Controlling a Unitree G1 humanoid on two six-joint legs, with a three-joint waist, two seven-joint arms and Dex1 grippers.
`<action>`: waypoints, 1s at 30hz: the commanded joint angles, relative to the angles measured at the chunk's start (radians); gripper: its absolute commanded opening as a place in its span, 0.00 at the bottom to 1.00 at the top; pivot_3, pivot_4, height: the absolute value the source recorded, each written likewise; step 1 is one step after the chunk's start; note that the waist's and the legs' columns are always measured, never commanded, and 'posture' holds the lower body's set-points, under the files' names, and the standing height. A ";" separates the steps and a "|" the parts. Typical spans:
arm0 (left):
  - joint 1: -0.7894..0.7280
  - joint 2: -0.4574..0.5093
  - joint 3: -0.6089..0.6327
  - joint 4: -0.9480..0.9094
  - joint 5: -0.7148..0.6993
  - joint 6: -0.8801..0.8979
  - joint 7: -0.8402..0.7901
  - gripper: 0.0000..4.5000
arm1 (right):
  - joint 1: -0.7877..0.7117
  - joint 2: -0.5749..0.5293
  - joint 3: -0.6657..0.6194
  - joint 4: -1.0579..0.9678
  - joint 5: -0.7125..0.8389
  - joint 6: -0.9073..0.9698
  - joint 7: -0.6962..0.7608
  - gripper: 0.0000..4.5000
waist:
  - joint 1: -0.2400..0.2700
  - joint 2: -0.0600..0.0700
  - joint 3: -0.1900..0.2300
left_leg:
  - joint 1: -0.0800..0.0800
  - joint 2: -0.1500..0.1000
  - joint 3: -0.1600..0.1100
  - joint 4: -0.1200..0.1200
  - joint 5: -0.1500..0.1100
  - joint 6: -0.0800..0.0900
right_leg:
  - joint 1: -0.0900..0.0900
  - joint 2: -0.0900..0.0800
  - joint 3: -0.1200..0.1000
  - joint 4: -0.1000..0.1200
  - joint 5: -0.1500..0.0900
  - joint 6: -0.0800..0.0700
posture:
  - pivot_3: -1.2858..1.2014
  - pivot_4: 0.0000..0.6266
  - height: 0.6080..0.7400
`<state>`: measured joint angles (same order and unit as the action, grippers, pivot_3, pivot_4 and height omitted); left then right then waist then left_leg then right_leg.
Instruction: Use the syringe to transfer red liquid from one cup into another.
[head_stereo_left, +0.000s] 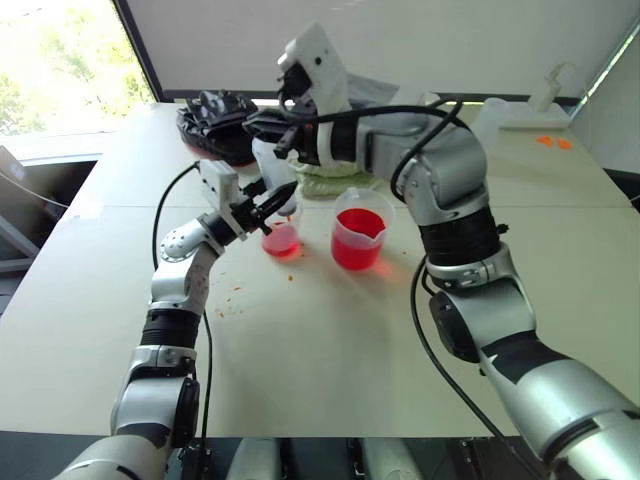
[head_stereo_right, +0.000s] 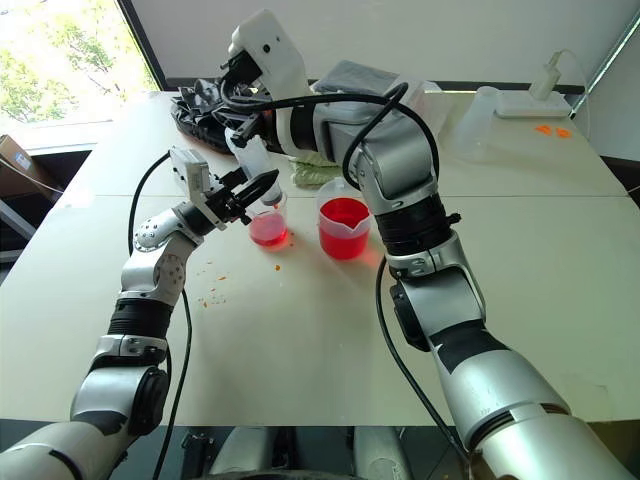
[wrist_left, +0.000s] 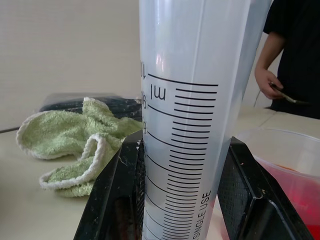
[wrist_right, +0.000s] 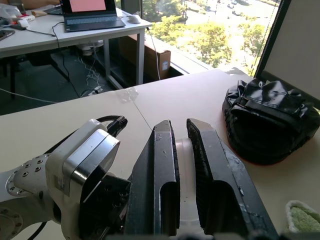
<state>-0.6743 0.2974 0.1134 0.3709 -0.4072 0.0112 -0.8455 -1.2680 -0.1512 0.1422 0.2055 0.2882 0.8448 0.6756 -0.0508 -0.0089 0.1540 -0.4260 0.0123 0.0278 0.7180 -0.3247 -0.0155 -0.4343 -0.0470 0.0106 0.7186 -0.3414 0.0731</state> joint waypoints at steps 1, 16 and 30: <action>-0.068 0.032 0.099 -0.082 -0.089 0.009 0.033 0.31 | 0.005 0.021 0.028 0.035 0.038 0.060 0.054 0.01 | -0.001 0.000 0.000 | 0.000 0.000 0.000 0.000 0.000 0.000 | 0.000 0.000 0.000 0.000 0.000 0.000 | 0.52 0.24 0.78; -0.073 0.096 0.113 -0.144 -0.172 0.170 0.011 0.31 | -0.065 0.054 -0.088 0.117 0.105 0.135 0.032 0.01 | -0.016 0.000 0.000 | 0.000 0.000 -0.001 0.000 0.000 0.000 | 0.000 0.000 -0.001 0.000 0.000 0.000 | 0.52 0.24 0.78; -0.121 0.132 0.140 -0.158 -0.203 0.245 0.006 0.31 | -0.008 0.036 -0.012 0.056 0.078 0.125 0.060 0.01 | -0.020 0.000 0.000 | 0.000 0.000 -0.001 -0.001 0.000 0.000 | 0.000 0.000 -0.001 0.000 0.000 0.000 | 0.52 0.24 0.78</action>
<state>-0.7024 0.3950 0.1140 0.2614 -0.5198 0.2737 -0.8904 -1.3244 -0.1292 0.0409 0.2656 0.3485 0.9236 0.6798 -0.0705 -0.0089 0.1540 -0.4260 0.0123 0.0266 0.7173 -0.3245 -0.0159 -0.4342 -0.0469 0.0098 0.7190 -0.3414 0.0731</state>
